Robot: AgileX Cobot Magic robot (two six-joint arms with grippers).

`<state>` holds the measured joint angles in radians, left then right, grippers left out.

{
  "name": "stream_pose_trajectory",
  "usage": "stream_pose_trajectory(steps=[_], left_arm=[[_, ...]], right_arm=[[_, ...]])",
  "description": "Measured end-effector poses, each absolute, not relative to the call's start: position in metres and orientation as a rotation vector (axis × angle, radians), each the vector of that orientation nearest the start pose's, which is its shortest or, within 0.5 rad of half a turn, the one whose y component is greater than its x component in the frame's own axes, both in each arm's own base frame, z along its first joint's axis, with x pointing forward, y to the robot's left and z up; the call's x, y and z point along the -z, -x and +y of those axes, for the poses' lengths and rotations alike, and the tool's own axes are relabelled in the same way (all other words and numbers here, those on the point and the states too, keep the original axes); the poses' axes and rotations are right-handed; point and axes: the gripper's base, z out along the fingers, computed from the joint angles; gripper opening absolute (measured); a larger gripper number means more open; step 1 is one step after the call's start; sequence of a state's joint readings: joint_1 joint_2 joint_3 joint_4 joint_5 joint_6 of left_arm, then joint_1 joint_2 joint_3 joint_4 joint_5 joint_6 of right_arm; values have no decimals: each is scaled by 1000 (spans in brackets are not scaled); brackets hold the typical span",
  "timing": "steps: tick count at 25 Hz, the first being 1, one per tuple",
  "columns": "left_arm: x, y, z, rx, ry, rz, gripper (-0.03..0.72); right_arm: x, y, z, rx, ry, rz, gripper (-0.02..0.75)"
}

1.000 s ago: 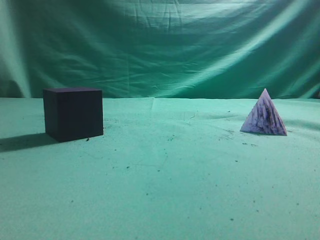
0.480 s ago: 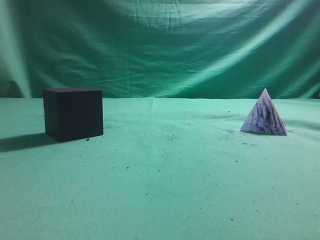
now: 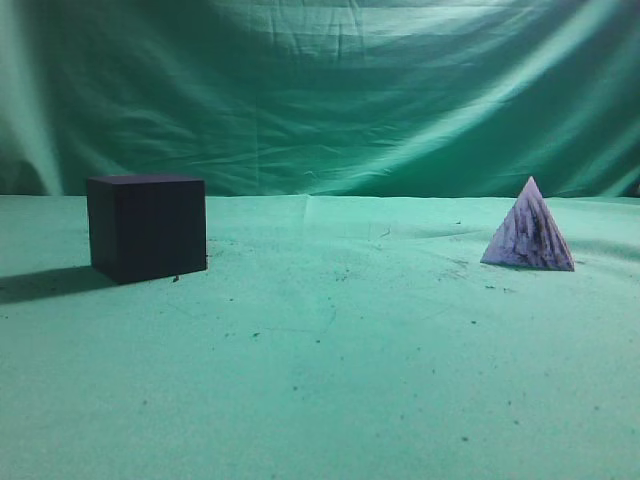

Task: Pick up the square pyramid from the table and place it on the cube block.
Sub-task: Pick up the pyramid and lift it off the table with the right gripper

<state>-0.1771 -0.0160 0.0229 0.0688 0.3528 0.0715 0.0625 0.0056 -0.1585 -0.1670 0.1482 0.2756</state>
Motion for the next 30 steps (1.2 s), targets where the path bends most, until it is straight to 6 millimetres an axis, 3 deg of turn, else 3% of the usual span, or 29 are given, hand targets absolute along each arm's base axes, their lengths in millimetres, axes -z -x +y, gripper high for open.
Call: stream_pose_trajectory(steps=[4,11,14,15,19,25,30], left_arm=[[-175,-52,-7,7,-271,1823,0],[-175,-52,-9,70,-231,1829,0],[-175,-52,-10,84,-222,1831,0],[-175,-52,-10,84,-222,1831,0],[-175,-52,-10,86,-221,1831,0],[-175,-52,-10,86,-221,1831,0],[-175,-52,-10,86,-221,1831,0]], right_arm=[[-276,-52,-3,-82,-106,1720,0],[-278,-76,3,-133,-145,2043,0],[-290,-82,10,-139,26,2084,0],[-292,-85,13,-148,70,2106,50],[-299,-99,23,-196,217,2261,50],[-296,-147,44,-250,404,2571,90],[-279,-186,77,-209,642,2663,90]])
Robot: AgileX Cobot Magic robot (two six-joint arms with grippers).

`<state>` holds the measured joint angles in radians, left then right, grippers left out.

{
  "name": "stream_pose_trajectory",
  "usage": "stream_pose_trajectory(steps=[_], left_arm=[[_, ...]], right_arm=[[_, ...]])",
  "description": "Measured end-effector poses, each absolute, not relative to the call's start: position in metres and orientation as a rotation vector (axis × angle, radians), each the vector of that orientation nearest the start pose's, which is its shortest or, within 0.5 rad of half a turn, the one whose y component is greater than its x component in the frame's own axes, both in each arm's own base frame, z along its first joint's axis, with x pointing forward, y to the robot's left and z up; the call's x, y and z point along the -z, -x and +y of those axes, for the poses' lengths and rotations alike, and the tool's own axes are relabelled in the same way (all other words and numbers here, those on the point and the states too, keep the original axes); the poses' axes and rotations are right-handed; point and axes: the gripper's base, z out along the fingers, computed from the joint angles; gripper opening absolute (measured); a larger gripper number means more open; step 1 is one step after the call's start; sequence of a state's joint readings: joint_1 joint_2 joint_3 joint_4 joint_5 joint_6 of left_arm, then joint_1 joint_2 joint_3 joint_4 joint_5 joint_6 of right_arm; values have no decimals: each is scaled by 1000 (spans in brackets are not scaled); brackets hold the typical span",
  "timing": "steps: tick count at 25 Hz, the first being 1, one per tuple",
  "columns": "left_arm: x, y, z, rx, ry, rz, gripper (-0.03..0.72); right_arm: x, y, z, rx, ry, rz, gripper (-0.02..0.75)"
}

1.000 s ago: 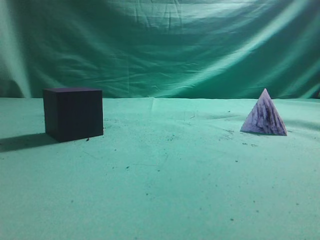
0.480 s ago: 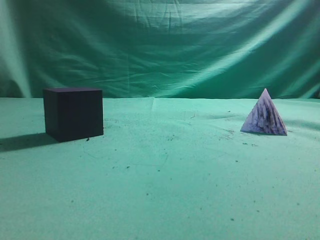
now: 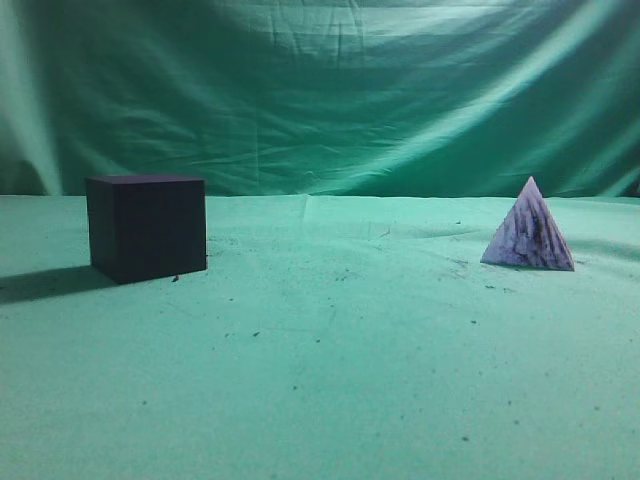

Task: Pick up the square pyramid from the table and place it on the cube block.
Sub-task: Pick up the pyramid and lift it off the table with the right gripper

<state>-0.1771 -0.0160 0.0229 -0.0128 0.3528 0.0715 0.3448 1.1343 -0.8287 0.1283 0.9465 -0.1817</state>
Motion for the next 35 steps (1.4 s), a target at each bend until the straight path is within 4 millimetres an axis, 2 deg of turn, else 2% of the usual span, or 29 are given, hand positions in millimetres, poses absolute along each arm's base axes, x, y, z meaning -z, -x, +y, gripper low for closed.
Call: stream_pose_trajectory(steps=[2,5,8,10,12,21,35], left_arm=[[-175,-52,-10,86,-221,1831,0],[-175,-52,-10,86,-221,1831,0],[-175,-52,-10,86,-221,1831,0],[-175,-52,-10,86,-221,1831,0],[-175,-52,-10,86,-221,1831,0],[-175,-52,-10,88,-219,1829,0],[-175,-52,-10,90,-218,1829,0]], right_arm=[[-271,-202,92,-148,762,2665,90],[-259,-225,110,-116,837,2668,209],[-248,-246,121,-104,851,2698,405],[-242,-260,127,-94,842,2720,563],[-237,-270,131,-86,844,2731,643],[-219,-310,143,49,929,2738,644],[-165,-335,153,83,978,2804,644]])
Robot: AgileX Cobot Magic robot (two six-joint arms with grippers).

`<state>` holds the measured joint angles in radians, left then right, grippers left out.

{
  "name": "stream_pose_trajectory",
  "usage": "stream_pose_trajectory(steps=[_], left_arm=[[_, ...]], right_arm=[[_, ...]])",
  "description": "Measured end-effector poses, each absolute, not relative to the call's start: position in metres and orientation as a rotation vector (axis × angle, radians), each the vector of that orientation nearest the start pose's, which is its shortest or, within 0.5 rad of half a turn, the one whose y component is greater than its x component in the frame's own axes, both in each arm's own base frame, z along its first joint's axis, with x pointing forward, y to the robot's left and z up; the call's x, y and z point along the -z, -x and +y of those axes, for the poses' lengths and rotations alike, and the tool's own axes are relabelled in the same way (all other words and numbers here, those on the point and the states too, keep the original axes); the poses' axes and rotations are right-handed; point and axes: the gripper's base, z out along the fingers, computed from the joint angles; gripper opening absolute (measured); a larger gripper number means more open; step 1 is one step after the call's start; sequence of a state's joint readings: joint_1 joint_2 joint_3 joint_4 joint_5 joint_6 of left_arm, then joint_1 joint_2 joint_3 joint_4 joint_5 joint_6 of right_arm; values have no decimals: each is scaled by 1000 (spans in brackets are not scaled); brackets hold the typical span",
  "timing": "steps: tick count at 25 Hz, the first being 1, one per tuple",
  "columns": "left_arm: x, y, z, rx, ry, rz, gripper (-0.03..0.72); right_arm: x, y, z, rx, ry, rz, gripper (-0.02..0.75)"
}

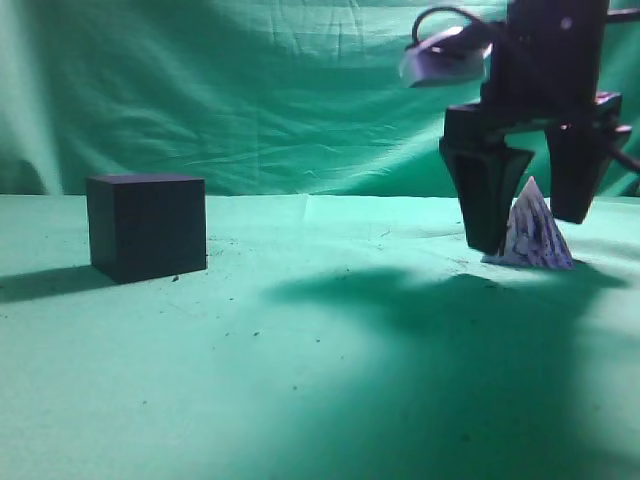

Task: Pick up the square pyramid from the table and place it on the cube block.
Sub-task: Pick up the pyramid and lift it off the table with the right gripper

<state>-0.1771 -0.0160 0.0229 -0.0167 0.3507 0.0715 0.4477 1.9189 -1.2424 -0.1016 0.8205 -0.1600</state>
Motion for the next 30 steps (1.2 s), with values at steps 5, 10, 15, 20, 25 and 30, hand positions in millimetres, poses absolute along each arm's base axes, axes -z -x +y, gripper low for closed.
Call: stream_pose_trajectory(steps=[5,10,15,20,25,30], left_arm=[[-175,-52,-10,90,-218,1829,0],[-175,-52,-10,90,-218,1829,0],[-175,-52,-10,90,-218,1829,0],[-175,-52,-10,90,-218,1829,0],[-175,-52,-10,90,-218,1829,0],[-175,-52,-10,92,-217,1829,0]], right_arm=[[-161,-337,155,80,977,2797,644],[-159,-338,157,85,987,2803,433],[-161,-338,155,116,1014,2813,369],[-167,-340,156,126,1016,2814,369],[-195,-353,161,109,986,2764,369],[-261,-356,177,-75,882,2685,348]])
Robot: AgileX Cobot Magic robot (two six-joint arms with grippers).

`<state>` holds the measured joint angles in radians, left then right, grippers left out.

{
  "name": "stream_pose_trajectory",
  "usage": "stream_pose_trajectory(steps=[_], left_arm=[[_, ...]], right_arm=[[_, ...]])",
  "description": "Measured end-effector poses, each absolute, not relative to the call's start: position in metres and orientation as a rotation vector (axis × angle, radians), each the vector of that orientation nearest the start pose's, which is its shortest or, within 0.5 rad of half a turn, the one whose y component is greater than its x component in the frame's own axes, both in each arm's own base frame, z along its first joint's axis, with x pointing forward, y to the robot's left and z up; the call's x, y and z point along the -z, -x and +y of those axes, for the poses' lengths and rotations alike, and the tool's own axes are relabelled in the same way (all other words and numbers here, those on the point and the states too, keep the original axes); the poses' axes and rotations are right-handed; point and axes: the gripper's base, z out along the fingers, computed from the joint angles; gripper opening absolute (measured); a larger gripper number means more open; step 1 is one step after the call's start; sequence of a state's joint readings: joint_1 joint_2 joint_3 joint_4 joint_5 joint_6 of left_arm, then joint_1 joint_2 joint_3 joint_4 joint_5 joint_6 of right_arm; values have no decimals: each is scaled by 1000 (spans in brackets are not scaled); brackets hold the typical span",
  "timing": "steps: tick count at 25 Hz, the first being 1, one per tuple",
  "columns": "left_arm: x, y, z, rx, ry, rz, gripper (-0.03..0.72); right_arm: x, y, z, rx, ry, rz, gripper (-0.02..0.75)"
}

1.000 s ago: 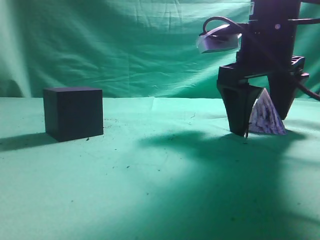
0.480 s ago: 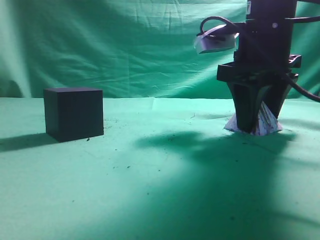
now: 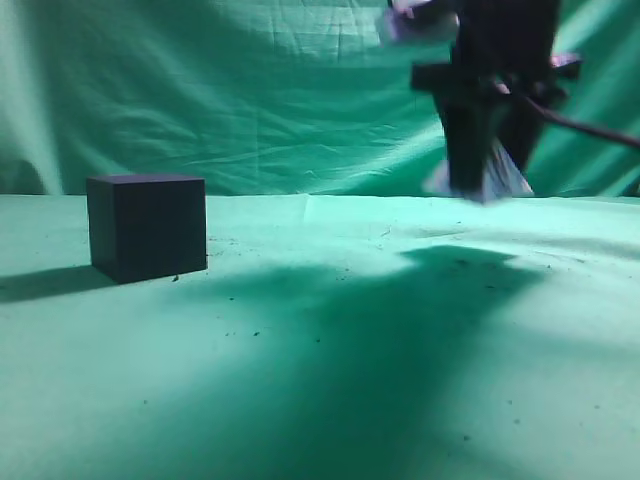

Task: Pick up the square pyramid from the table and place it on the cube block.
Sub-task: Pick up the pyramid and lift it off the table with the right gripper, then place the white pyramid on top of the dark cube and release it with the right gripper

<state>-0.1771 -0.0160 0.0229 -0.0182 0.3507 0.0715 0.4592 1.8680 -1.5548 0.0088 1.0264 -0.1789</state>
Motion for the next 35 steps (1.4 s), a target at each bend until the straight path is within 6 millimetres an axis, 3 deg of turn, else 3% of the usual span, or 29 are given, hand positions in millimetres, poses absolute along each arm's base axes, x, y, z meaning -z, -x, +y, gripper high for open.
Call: stream_pose_trajectory(steps=[3,8,12,15,23,30,35], left_arm=[[-175,-52,-10,92,-217,1829,0],[-175,-52,-10,92,-217,1829,0],[-175,-52,-10,92,-217,1829,0],[-175,-52,-10,92,-217,1829,0],[-175,-52,-10,92,-217,1829,0],[-175,-52,-10,92,-217,1829,0],[-175,-52,-10,92,-217,1829,0]], right_arm=[[-291,-345,201,-168,929,2644,348],[-323,-303,274,-296,1149,2466,348],[-313,-279,326,-341,1309,2401,348],[-289,-280,350,-335,1369,2414,348],[-245,-295,365,-234,1418,2473,348],[-237,-298,366,-204,1429,2478,348],[-251,-297,365,-198,1439,2488,638]])
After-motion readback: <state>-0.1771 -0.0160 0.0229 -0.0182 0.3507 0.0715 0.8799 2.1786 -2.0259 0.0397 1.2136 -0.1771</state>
